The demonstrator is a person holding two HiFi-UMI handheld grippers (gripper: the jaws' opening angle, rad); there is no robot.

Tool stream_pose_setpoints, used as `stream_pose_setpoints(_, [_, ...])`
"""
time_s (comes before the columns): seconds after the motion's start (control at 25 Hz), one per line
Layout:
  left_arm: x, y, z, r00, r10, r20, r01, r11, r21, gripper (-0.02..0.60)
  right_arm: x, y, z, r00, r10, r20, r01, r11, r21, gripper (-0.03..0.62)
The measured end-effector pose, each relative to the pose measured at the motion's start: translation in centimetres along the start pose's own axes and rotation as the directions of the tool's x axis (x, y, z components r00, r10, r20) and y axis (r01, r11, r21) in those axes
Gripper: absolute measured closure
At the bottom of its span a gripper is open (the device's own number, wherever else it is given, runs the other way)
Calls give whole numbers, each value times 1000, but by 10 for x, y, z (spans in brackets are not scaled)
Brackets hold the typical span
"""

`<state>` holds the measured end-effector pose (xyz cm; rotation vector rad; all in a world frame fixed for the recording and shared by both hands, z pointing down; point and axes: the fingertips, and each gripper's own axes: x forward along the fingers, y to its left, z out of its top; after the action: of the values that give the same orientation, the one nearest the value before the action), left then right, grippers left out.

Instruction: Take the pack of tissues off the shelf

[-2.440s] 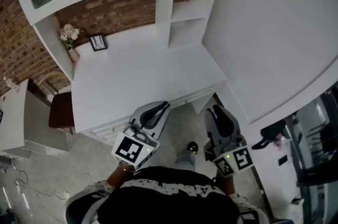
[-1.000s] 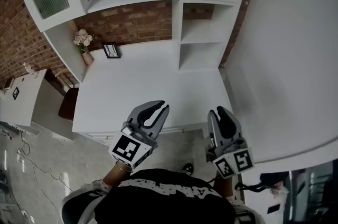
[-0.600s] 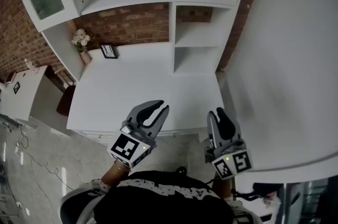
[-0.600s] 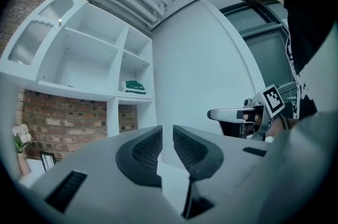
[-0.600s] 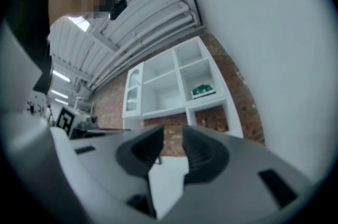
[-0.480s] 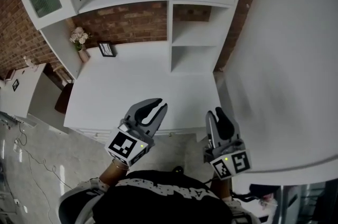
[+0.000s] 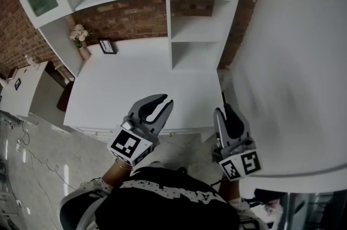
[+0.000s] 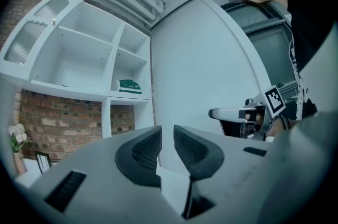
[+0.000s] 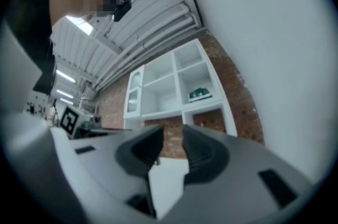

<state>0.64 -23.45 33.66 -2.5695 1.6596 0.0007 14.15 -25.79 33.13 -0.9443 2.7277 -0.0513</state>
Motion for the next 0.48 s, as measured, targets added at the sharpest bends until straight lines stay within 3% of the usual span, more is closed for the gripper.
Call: stream_pose_setpoints(0.48, [53,35,9,998,7,67,-10,999,43,456,47,-33,27,1000,1,13,1,994,-107,484])
